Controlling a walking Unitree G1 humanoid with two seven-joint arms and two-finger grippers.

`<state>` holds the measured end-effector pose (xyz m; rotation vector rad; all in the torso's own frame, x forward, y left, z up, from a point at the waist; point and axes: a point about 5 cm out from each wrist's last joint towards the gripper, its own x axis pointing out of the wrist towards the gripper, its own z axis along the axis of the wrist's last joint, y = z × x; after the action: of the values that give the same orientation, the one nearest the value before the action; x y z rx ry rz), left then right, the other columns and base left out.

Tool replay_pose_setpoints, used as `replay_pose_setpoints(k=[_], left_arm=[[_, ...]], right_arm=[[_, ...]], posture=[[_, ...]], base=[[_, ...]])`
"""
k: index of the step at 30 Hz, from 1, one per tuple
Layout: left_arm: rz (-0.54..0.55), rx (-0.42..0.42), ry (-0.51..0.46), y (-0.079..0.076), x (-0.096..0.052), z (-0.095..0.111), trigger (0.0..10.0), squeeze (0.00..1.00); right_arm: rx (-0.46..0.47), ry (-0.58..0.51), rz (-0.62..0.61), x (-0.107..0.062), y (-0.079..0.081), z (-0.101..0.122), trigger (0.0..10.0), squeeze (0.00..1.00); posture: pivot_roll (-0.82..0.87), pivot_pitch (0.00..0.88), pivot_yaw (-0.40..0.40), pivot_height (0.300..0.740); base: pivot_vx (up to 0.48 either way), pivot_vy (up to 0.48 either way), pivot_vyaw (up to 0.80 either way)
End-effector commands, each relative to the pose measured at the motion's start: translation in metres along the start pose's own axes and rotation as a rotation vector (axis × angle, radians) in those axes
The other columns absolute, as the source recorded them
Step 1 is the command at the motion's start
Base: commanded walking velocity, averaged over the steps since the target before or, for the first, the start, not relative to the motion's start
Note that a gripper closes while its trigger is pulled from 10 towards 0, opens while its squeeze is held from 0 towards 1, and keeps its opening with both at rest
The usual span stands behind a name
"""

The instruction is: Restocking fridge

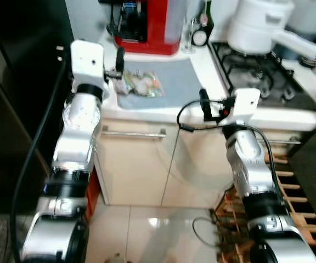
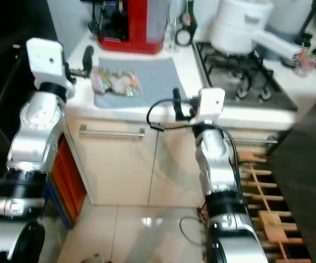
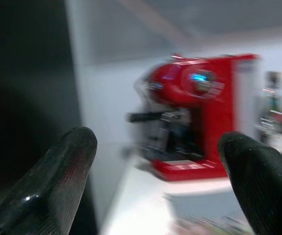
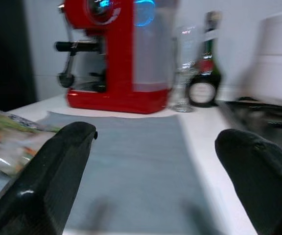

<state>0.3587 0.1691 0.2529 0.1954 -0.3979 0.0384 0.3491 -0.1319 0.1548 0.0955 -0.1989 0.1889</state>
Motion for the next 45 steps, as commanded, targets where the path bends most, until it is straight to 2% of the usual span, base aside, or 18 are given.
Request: replay_pose_setpoints(k=[1,4,6,9,14,17,19,21,23,24,26,32,39,41,42,44,45], left_arm=[[0.003,-0.014,-0.006,0.001,0.005,0.002,10.0,0.00],[-0.022,-0.023,-0.020,0.000,0.010,0.006,10.0,0.00],[-0.045,-0.039,0.005,-0.002,0.014,0.005,10.0,0.00],[-0.040,-0.116,0.091,0.000,0.020,-0.004,10.0,0.00],[-0.052,-0.212,0.169,0.004,0.023,-0.014,10.0,0.00],[-0.032,-0.331,0.289,0.014,0.022,-0.028,10.0,0.00],[-0.045,-0.390,0.351,0.014,0.020,-0.035,10.0,0.00],[-0.072,-0.441,0.391,0.013,0.019,-0.039,10.0,0.00],[-0.087,-0.458,0.403,0.012,0.018,-0.039,10.0,0.00],[-0.126,-0.498,0.414,0.007,0.017,-0.039,10.0,0.00],[-0.162,-0.527,0.418,0.003,0.017,-0.037,10.0,0.00],[-0.219,-0.551,0.447,-0.006,0.016,-0.038,10.0,0.00],[-0.224,-0.522,0.544,-0.013,0.013,-0.059,10.0,0.00],[-0.262,-0.525,0.540,-0.026,0.015,-0.060,10.0,0.00],[-0.262,-0.525,0.540,-0.026,0.015,-0.060,10.0,0.00],[-0.337,-0.576,0.498,-0.038,0.016,-0.053,10.0,0.00],[-0.351,-0.554,0.493,-0.042,0.016,-0.053,10.0,0.00]], right_arm=[[-0.005,-0.028,0.008,0.005,0.000,0.009,10.0,0.00],[-0.003,-0.026,0.005,0.004,-0.001,0.009,10.0,0.00],[-0.002,-0.023,0.005,0.003,-0.001,0.008,10.0,0.00],[-0.001,-0.019,0.006,0.002,-0.001,0.007,10.0,0.00],[-0.001,-0.012,0.007,0.001,-0.002,0.007,10.0,0.00],[-0.003,0.000,0.001,-0.002,-0.006,0.005,10.0,0.00],[-0.001,0.008,-0.003,-0.004,-0.008,0.004,10.0,0.00],[-0.001,0.012,-0.004,-0.005,-0.009,0.003,10.0,0.00],[-0.002,0.015,-0.004,-0.006,-0.010,0.003,10.0,0.00],[-0.002,0.019,-0.006,-0.007,-0.011,0.002,10.0,0.00],[-0.002,0.023,-0.008,-0.007,-0.012,0.002,10.0,0.00],[-0.001,0.030,-0.008,-0.009,-0.012,0.001,10.0,0.00],[-0.003,0.037,-0.003,-0.010,-0.012,0.001,10.0,0.00],[-0.007,0.039,-0.003,-0.012,-0.013,0.002,10.0,0.00],[-0.007,0.039,-0.003,-0.012,-0.013,0.002,10.0,0.00],[-0.010,0.041,-0.004,-0.013,-0.014,0.002,10.0,0.00],[-0.012,0.043,-0.004,-0.013,-0.015,0.002,10.0,0.00]], posture=[[0.04,0.000,-0.036,0.740],[0.04,0.000,-0.036,0.740],[0.04,0.000,-0.038,0.740],[0.04,0.000,-0.039,0.740],[0.03,0.000,-0.043,0.740],[0.03,0.000,-0.048,0.740],[0.03,0.000,-0.051,0.740],[0.03,0.000,-0.054,0.740],[0.03,0.000,-0.054,0.740],[0.03,0.000,-0.055,0.740],[0.03,0.000,-0.055,0.740],[0.02,0.000,-0.057,0.740],[0.01,0.000,-0.062,0.740],[0.00,0.000,-0.063,0.740],[0.00,0.000,-0.063,0.740],[0.00,0.000,-0.062,0.740],[0.00,0.000,-0.061,0.740]], base=[[0.480,0.000,0.00],[0.480,0.000,0.00],[0.480,0.000,0.00],[0.320,0.000,0.00],[0.000,0.000,0.00],[0.000,0.000,0.00],[0.000,0.000,0.00],[0.000,0.000,0.00],[0.000,0.000,0.00],[0.000,0.000,0.00],[0.000,0.000,0.00],[0.000,0.000,0.00],[0.000,0.000,0.00],[0.000,0.000,0.00],[0.000,0.000,0.00],[0.000,0.000,0.00],[0.000,0.000,0.00]])
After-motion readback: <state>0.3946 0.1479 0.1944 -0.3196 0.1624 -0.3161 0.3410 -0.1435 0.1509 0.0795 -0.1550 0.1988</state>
